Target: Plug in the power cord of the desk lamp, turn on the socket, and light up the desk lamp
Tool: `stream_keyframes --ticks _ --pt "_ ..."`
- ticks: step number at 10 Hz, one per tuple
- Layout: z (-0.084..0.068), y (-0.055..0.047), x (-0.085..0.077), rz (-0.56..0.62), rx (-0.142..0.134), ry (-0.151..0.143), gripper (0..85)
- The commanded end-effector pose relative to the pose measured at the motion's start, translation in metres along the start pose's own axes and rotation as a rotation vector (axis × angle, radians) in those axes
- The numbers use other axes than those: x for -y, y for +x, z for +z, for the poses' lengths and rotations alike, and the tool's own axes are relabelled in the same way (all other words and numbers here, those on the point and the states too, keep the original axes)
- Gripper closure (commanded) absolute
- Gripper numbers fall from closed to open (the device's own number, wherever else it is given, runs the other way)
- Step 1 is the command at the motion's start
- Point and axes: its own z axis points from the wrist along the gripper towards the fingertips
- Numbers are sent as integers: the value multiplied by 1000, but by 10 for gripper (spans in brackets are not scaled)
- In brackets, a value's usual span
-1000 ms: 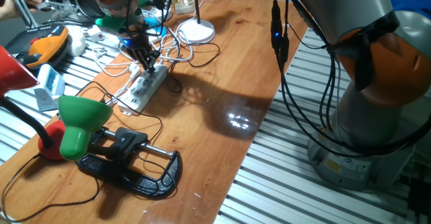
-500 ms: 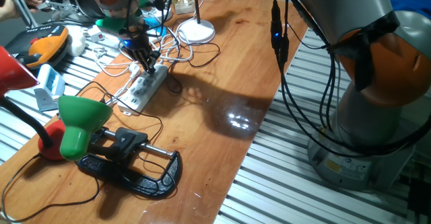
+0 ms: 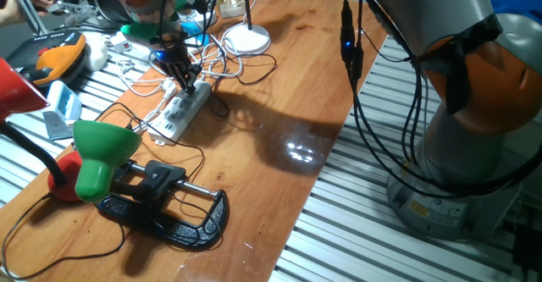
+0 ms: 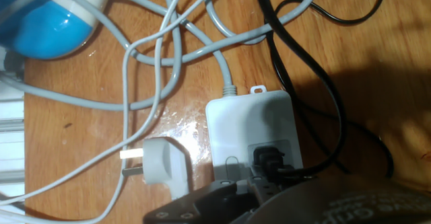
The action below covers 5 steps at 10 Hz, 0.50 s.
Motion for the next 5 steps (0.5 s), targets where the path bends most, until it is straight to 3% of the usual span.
stream_keyframes --ticks 1,5 --pt "0 0 0 2 0 0 850" --pt "2 1 0 2 -5 2 850"
